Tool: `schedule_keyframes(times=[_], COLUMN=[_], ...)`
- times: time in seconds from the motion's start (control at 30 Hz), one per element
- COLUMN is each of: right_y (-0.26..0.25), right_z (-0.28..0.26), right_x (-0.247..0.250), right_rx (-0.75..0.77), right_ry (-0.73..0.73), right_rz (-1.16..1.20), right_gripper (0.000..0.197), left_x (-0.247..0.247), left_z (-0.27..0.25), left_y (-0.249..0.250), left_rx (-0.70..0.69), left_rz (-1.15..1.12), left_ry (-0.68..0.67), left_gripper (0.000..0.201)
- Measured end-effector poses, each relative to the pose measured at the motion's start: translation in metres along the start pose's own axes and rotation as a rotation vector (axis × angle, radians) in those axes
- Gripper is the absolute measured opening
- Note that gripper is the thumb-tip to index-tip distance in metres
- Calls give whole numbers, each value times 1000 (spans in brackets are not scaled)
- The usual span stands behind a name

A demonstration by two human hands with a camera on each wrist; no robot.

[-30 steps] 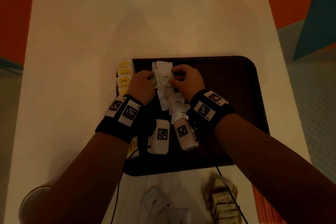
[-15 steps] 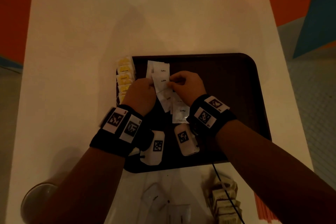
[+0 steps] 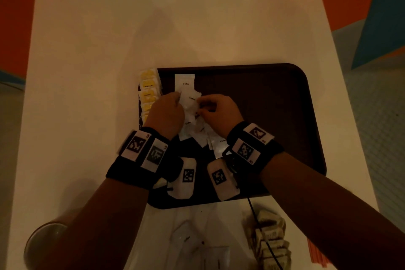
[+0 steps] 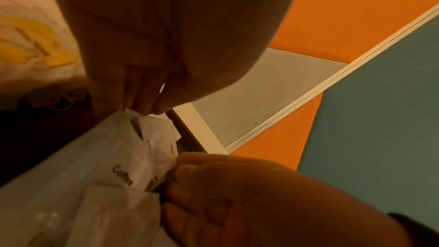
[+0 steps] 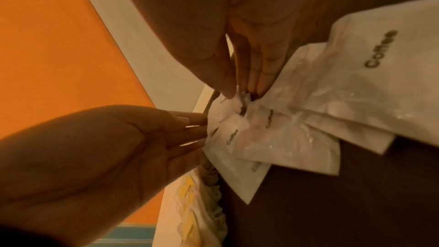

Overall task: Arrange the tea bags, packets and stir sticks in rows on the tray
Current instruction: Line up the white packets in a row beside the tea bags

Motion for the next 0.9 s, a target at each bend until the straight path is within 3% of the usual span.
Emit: schedule_keyframes(times=[0.27, 0.6, 0.9], right_y=[-4, 7, 10], right_z=[4, -9, -21], right_x=[2, 2, -3], right_rx=[-29, -91, -128], right_ry=[23, -62, -52], right_rz=[202, 30, 137], right_gripper=[31, 28, 33], left_x=[2, 1, -6], left_z=[1, -15, -27], left_y=[7, 5, 3], left_rx=[-31, -65, 7], left_rz=[-71, -9, -96], left_ry=[27, 27, 13], left_gripper=[30, 39, 40])
Point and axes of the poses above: each hand's wrist, its own z-axis towards the middle knuckle, its own x-axis out of the back of the hand, y = z × x, the point moved 10 cm from there along z, towards the middle knuckle, and after that the axes turned 1 degree about x, right-handed, at the moved point
